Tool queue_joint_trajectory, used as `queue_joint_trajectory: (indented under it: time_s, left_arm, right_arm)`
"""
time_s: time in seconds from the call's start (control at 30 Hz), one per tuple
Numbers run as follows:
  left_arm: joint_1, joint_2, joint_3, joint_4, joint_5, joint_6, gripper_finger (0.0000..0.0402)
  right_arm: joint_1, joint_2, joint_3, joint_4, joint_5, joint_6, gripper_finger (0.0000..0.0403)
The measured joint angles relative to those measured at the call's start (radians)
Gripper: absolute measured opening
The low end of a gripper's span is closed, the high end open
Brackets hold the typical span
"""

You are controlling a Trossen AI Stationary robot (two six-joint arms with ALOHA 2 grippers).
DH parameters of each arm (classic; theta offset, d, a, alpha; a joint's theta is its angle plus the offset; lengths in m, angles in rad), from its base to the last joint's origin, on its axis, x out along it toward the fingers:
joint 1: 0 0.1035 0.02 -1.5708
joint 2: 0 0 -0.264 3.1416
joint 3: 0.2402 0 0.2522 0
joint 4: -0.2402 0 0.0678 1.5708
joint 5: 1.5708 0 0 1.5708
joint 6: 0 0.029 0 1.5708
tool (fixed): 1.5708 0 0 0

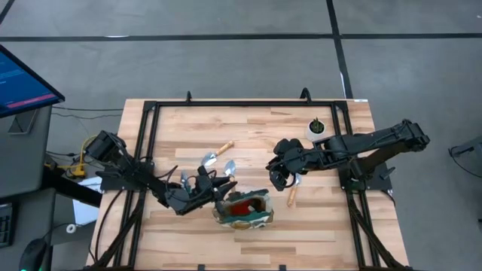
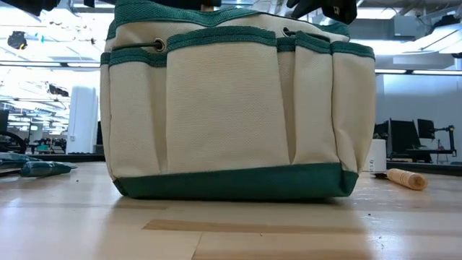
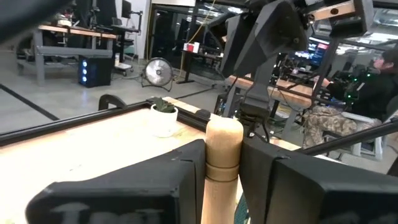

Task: Pick & Place Garden tools in Gardening bag
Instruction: Put the brown trowel into the gardening bag pocket

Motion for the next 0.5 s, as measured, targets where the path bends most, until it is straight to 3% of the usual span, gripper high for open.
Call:
queue_joint_trajectory:
  time_s: [0.5]
  left_arm:
    - [-0.012, 0.0, -0.002, -0.086, 0.026, 0.004, 0.0053]
  right_arm:
    - [0.0, 0.0, -0.027, 0.013, 0.008, -0.035, 0.0091]
